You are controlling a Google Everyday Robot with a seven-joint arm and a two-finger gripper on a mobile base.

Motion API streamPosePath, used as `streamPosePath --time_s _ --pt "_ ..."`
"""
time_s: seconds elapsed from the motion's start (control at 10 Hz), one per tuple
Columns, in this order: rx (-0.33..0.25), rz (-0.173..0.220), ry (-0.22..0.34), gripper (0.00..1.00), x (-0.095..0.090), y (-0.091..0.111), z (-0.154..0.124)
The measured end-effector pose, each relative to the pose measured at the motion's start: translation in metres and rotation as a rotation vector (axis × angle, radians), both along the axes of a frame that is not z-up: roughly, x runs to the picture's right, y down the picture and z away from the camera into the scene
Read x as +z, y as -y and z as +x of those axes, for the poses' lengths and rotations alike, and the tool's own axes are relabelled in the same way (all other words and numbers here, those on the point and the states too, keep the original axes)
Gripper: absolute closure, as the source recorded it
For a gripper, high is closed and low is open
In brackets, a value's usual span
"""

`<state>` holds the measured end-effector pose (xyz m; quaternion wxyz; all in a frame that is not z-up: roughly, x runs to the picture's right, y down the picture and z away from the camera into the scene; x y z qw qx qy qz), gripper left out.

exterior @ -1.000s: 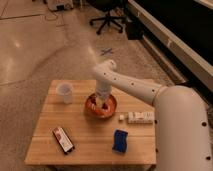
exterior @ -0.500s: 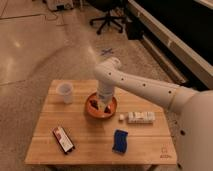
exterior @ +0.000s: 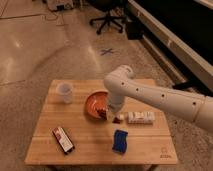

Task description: Place the pepper on the white sponge

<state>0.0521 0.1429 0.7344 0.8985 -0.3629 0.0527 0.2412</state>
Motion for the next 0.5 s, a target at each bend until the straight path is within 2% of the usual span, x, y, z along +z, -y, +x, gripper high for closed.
streamPosePath --time_s 0.3,0.5 --pt "0.014 -0.04 -0.027 0.86 -0.013 -0.031 0.035" --pt "0.027 -0.059 -0.037 0.86 -0.017 -0.041 0.045"
